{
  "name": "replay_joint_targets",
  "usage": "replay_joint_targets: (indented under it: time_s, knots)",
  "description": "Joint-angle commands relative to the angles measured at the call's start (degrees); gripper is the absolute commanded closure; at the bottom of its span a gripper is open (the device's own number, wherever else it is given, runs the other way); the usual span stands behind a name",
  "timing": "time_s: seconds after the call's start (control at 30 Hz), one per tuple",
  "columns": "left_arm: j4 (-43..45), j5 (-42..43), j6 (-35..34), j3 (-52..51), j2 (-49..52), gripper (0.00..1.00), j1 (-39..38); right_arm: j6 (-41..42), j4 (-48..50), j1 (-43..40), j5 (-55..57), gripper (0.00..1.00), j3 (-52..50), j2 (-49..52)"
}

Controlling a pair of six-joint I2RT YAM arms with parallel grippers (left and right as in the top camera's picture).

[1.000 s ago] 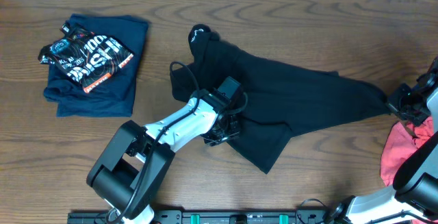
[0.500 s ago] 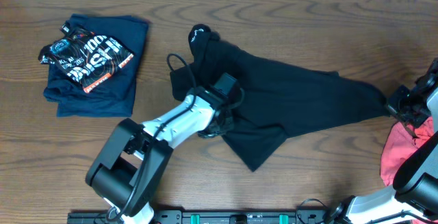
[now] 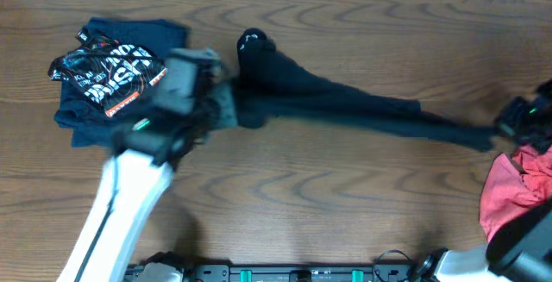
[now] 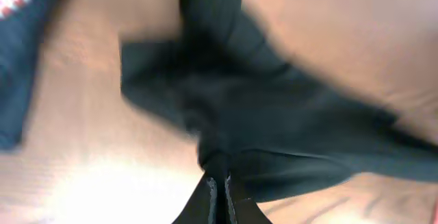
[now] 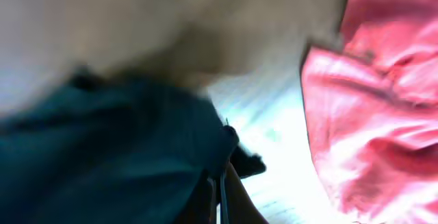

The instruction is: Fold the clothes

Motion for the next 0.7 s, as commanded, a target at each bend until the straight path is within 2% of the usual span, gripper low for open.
replay_joint_targets:
  time_s: [0.0,0.17,0.3,0.47,0.67]
  knots:
    - [0.0,0.5,3.5,3.8,-5.9,0.94,3.7,-2.6,-2.0,-0.9,-1.0,0.99,6.5,-6.5]
    - [2.2,4.3,3.5,11.0,-11.3,0.94,9.3,-2.6,-4.3,-0.9,-1.9,0.99,13.7,-12.5]
    - [4.5,4.3,4.5,16.1,-13.4,0.94,11.6,-2.3,-4.5,-1.3,-4.0,0.99,19.3,-15.9]
    - [5.4,4.3,5.2,18.9,-13.3,0.94,12.2,-2.3,-4.6,-1.4,-4.0,0.99,25.2,-17.6]
    - [5.6,4.3,5.2,18.9,-9.5,0.94,12.2,-2.3,-3.6,-1.1,-4.0,0.99,26.3,-16.4]
